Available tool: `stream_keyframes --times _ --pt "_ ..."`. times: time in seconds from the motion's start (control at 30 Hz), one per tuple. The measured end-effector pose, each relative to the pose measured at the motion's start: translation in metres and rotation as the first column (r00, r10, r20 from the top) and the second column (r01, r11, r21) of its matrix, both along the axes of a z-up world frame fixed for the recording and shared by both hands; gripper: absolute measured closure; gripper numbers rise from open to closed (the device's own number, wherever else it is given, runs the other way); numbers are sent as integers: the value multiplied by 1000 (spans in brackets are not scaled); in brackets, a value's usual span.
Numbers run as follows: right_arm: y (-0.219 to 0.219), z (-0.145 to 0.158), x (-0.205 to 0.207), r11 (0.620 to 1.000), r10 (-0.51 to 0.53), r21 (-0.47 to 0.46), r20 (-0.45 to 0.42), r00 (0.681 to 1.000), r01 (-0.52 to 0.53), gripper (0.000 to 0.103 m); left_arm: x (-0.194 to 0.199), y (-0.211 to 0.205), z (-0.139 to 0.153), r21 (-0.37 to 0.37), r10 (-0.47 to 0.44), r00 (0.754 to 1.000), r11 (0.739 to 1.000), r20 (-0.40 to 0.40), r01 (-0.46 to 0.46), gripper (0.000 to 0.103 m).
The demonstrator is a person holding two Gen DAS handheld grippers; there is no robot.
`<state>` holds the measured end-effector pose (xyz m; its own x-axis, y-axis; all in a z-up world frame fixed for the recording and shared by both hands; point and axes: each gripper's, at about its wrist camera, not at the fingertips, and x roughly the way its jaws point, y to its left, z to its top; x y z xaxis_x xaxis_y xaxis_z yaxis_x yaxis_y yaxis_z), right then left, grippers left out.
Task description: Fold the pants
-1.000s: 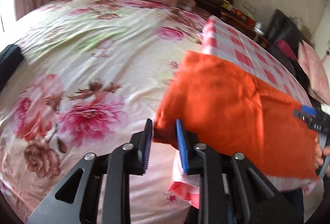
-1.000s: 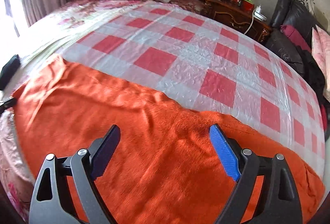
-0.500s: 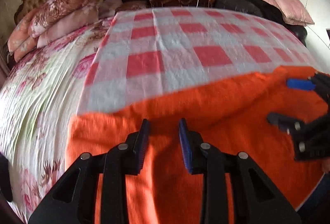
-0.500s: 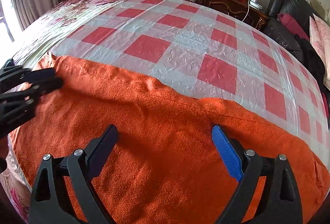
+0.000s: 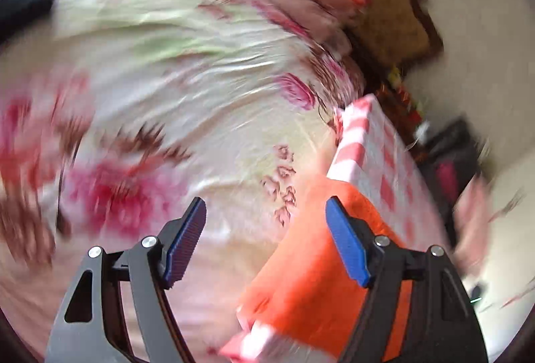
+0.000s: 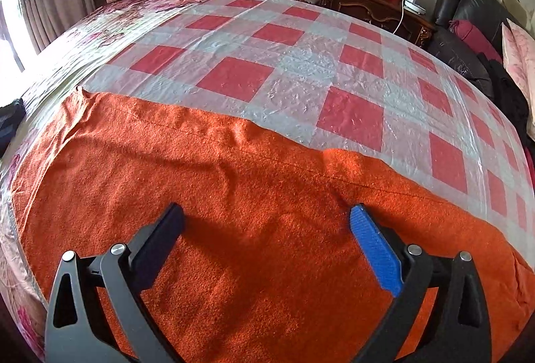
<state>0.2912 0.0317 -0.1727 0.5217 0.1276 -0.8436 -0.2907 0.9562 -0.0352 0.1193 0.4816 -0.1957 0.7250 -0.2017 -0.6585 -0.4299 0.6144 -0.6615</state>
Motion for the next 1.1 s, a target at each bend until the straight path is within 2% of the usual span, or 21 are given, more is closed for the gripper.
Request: stream_keyframes --times 0.07,0.1,0.17,0.2,0.23,0.33,0.47,0.5,0.57,0.63,0.67,0.73,0.77,0.83,0.87,0.9,0.93,0.97,1.03,1.07,1.1 --pt "0 0 1 1000 1 2 -2 1000 -1 7 -26 16 -25 -163 17 1000 987 25 -13 29" --pt "0 0 1 1000 1 0 -1 1000 -1 6 -38 19 -42 -259 5 999 966 46 7 29" --pt "0 0 1 1000 8 -14 3 1000 -8 6 -46 16 -64 -361 -27 997 931 71 51 29" --pt "1 2 2 1000 6 -23 1 1000 -6 7 -47 13 -73 -394 -36 997 917 72 62 29" --pt "5 5 1 999 0 -40 -5 1000 0 15 -48 11 -82 -433 -38 996 899 80 69 29" --pt "21 23 -12 997 68 39 5 998 -68 20 -45 0 -114 -582 -39 991 806 128 107 31" --pt "57 35 -36 981 180 73 1 984 -179 25 -34 -16 -129 -674 -40 976 717 214 177 31" --pt "68 34 -42 974 209 88 -18 978 -207 29 -28 -20 -131 -689 -42 971 698 234 196 37" --pt "82 29 -49 967 243 83 -38 969 -239 36 -19 -23 -127 -696 -50 965 684 256 220 50" --pt "92 20 -54 964 261 68 -65 963 -257 38 -9 -25 -122 -667 -70 967 712 247 222 78" --pt "95 16 -55 964 262 64 -82 962 -257 38 -8 -23 -118 -647 -73 968 731 239 215 81" --pt "97 11 -56 965 262 54 -96 960 -258 39 -6 -20 -100 -561 -88 973 804 215 197 83" --pt "97 11 -57 964 265 49 -96 959 -262 38 -3 -22 -83 -479 -111 974 856 195 194 84" --pt "93 13 -56 964 258 89 -111 960 -249 38 -1 -29 -51 -331 -145 976 924 161 192 84" --pt "88 15 -53 963 250 130 -126 960 -234 37 3 -36 -31 -231 -168 976 953 136 197 84" --pt "78 20 -48 958 236 203 -153 960 -203 32 6 -49 -6 -92 -195 975 974 103 205 85" --pt "69 23 -43 948 222 267 -176 959 -170 22 8 -65 18 53 -219 973 975 68 216 85" --pt "58 27 -38 932 207 339 -202 957 -130 19 14 -89 45 224 -252 967 944 24 241 85" --pt "31 32 -24 873 182 487 -276 944 -26 18 18 -136 82 479 -291 955 832 -53 280 85" --pt "20 33 -19 840 181 543 -303 936 14 18 20 -160 95 571 -313 947 765 -76 299 85" --pt "8 34 -14 803 184 594 -327 927 51 18 24 -194 110 680 -342 934 661 -104 318 85"
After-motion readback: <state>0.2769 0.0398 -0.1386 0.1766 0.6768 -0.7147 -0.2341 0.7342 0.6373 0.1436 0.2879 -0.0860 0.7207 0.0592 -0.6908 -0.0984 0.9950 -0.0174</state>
